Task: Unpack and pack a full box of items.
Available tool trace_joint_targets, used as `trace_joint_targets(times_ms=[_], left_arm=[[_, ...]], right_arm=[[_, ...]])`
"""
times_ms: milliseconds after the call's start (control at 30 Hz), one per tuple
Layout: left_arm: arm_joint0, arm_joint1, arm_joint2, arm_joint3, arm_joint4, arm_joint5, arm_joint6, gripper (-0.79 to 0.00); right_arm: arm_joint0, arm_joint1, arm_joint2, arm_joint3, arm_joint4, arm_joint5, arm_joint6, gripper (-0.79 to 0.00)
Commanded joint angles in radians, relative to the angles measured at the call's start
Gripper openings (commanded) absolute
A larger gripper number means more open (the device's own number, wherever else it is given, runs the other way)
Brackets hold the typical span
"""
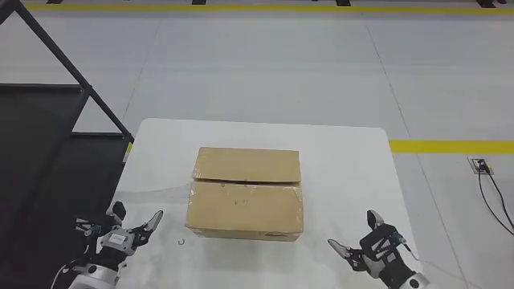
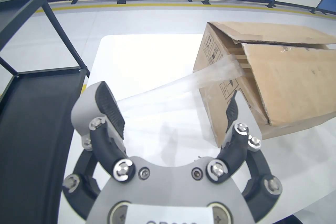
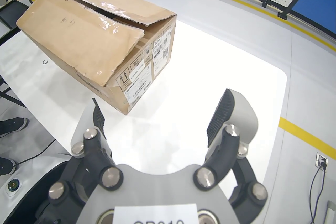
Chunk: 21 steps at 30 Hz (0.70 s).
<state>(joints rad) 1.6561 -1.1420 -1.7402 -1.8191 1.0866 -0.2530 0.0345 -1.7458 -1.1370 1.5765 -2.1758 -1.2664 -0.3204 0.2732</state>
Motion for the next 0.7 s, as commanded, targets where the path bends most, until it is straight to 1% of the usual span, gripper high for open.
trace_joint_targets(times_ms=[0, 33, 100, 233, 333, 467, 500, 667], left_arm=[[-0.027, -0.004, 0.015, 0.009, -0.034, 0.031, -0.007, 0.0], [-0.043, -0.005, 0.021, 0.009, -0.058, 0.033, -0.018, 0.0], [-0.072, -0.006, 0.023, 0.013, -0.092, 0.038, -0.038, 0.0], [-0.121, -0.007, 0.024, 0.024, -0.173, 0.009, -0.087, 0.0], [-0.145, -0.004, 0.021, 0.032, -0.218, -0.057, -0.112, 0.0], [-0.15, 0.0, 0.004, 0.04, -0.304, -0.147, -0.155, 0.0], [-0.147, 0.002, -0.002, 0.037, -0.303, -0.161, -0.165, 0.0], [-0.147, 0.002, -0.002, 0.037, -0.303, -0.161, -0.165, 0.0]], right_arm=[[0.019, -0.001, -0.025, 0.007, 0.025, -0.03, 0.0, 0.0], [0.035, -0.002, -0.043, 0.017, 0.059, -0.047, 0.004, 0.0], [0.084, -0.005, -0.071, 0.043, 0.126, -0.045, 0.029, 0.0], [0.197, -0.013, -0.129, 0.106, 0.343, -0.052, 0.11, 0.0], [0.286, -0.018, -0.159, 0.161, 0.503, -0.03, 0.198, 0.0], [0.389, -0.023, -0.181, 0.254, 0.733, -0.009, 0.292, 0.0], [0.405, -0.023, -0.178, 0.267, 0.74, 0.0, 0.311, 0.0], [0.405, -0.023, -0.178, 0.267, 0.74, 0.0, 0.311, 0.0]])
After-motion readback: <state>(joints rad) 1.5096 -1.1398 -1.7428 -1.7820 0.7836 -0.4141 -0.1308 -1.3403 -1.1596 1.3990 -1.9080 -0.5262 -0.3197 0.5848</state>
